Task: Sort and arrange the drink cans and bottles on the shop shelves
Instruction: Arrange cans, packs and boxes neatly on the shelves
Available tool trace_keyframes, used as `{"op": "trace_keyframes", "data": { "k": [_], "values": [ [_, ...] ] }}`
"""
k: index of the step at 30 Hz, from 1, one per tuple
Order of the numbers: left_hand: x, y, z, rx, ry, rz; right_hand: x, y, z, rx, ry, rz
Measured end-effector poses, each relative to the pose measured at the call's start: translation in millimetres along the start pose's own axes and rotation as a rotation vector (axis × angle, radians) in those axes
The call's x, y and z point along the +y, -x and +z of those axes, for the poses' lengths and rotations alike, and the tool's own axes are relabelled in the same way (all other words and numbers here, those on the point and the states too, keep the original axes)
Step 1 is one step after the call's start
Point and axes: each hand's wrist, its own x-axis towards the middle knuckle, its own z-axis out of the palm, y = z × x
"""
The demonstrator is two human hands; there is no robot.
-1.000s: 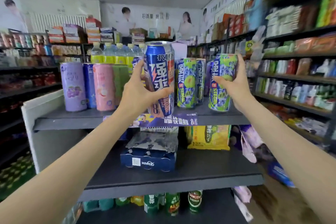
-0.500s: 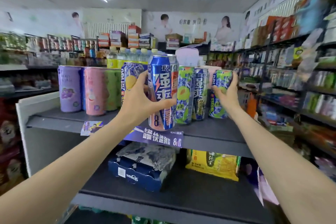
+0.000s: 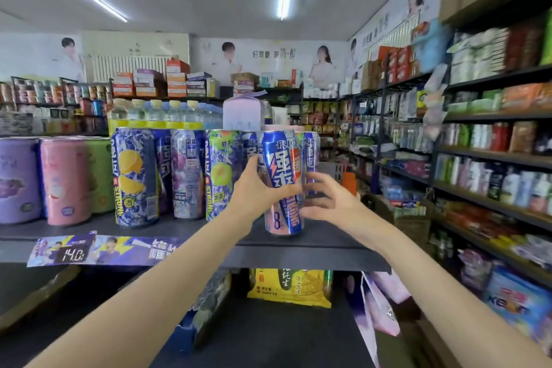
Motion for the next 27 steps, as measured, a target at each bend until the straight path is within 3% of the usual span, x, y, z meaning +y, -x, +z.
{"op": "trace_keyframes", "data": {
  "k": [3,7,9,11,13,16,18,27],
  "values": [
    [-0.5,-11.3,24.1,0.022,-0.105,-0.010,9.1,-9.2,11.2,0.133,0.097,0.019],
    [11.2,-19.9,29.3,-0.090,-0.336,0.018,7.9,-19.4,9.7,0.230,0.158,0.061],
    [16.7,-20.3,14.9,-0.038,-0.627,0.206,6.5,-22.6,5.6,0.226,0.198,0.090],
    [19.0,-27.1,-5.5,0.186,-0.819,0.576,8.2,-28.3,1.6,0.237,0.223,0.125],
    [20.3,-38.8,-24.2,0.309,-1.037,0.749,13.0,-35.4,-1.8,0.256,0.223,0.159],
    [29.2,-58.7,-42.6,0.072,-1.343,0.398,17.5,-43.5,-2.3,0.232,0.129,0.169],
    [33.8,-69.1,-48.0,0.000,-1.402,0.269,20.1,-48.9,-0.8,0.215,0.095,0.176],
    [30.8,-74.1,-51.7,0.040,-1.439,0.343,37.2,-97.5,4.0,0.126,0.038,0.233]
  ]
}}
